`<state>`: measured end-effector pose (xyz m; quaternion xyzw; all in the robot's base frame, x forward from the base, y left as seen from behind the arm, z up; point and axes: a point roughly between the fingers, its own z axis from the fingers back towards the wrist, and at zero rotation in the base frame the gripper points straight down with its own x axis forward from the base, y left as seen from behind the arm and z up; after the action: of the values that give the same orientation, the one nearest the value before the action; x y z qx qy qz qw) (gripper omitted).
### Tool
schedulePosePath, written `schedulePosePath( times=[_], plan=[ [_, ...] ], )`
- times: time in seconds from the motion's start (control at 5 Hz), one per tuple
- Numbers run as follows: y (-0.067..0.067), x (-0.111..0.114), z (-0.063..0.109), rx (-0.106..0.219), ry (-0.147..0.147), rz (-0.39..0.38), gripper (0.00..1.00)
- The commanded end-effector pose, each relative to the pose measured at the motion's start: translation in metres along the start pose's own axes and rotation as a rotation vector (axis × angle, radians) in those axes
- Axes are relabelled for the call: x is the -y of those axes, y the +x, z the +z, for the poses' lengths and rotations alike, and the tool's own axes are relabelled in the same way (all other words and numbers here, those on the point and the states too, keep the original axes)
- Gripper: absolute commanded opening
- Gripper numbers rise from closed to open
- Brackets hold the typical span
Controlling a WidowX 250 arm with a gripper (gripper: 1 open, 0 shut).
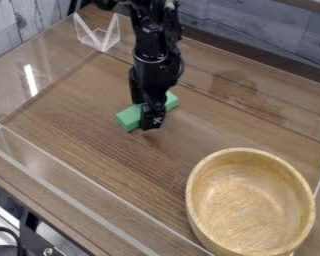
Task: Put green stick into wooden bowl
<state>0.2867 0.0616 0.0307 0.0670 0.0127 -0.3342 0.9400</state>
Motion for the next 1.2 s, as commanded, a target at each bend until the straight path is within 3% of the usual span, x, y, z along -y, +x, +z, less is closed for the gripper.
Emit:
schedulePosePath(
  times=[0.0,0.2,0.4,1.0],
  plan=[
    [0.0027,-0.0096,0.0031,0.024,0.029,0.021,1.00],
    [0.0032,-0.0100,-0.0001,0.027,0.030,0.028,1.00],
    [0.0035,-0.0102,-0.0030,0.030,0.030,0.032,0.00],
    [0.0019,-0.0107,0.0013,0.042,0.028,0.086,0.00]
  ],
)
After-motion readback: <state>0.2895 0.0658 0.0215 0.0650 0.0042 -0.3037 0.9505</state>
